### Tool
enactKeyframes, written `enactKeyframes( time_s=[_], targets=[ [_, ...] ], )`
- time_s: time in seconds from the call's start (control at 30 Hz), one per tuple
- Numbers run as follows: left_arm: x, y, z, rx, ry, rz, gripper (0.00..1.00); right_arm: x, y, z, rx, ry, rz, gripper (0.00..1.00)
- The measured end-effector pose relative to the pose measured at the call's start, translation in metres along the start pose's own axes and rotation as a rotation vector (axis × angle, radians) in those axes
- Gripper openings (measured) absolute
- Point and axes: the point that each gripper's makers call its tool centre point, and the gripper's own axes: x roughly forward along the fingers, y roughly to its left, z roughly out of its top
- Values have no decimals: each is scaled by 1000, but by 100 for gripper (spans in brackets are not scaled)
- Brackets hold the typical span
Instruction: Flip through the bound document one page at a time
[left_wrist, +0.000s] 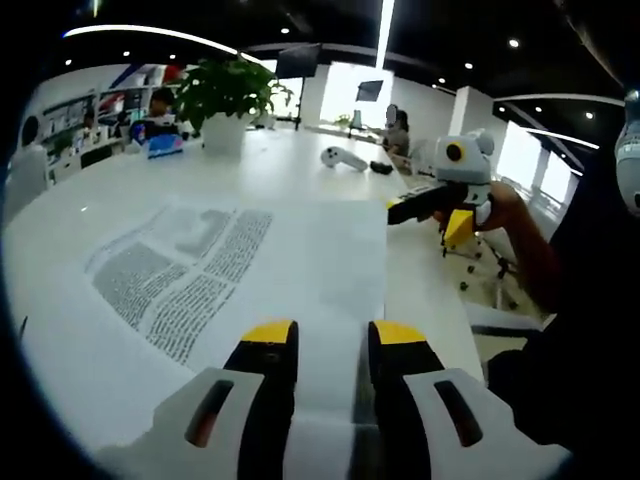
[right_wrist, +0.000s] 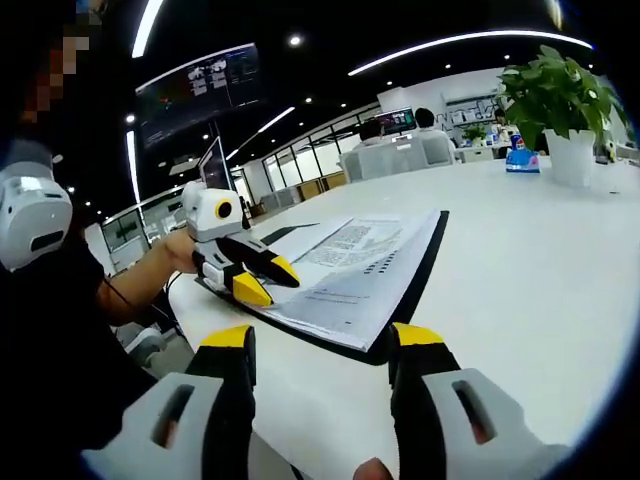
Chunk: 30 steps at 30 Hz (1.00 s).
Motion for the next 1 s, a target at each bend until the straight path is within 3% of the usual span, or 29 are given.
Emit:
enactKeyframes(
  time_s=[0.1, 0.27, 0.43, 0.63, 0.67, 0.77, 0.83, 0.93, 1.0],
  targets=[
    [0, 0, 0, 0, -3, 4, 30, 2, 2, 4, -8, -8, 9, 45],
    [0, 0, 0, 7, -2, 7, 30, 10, 5, 6, 35, -8, 19, 44],
    [0, 0, 0, 10, -5, 11, 30, 24, 20, 8, 96, -28, 86, 43],
    [0, 0, -1, 20, -7, 22, 30, 42, 25, -4, 204, 37, 97, 48],
    [0, 0, 0, 20, -8, 23, 30, 44, 25, -3, 228, 25, 101, 47],
    [0, 0, -1, 26, -7, 27, 31, 47, 23, 15, 434, -108, 123, 44],
    [0, -1, -1, 31, -6, 28, 31, 48, 19, 21, 548, -158, 130, 41],
    [1, -1, -1, 38, -5, 33, 31, 49, 7, 24, 678, -233, 88, 36],
    [1, -2, -1, 49, 0, 39, 32, 49, -2, 24, 711, -258, 28, 36]
  ],
)
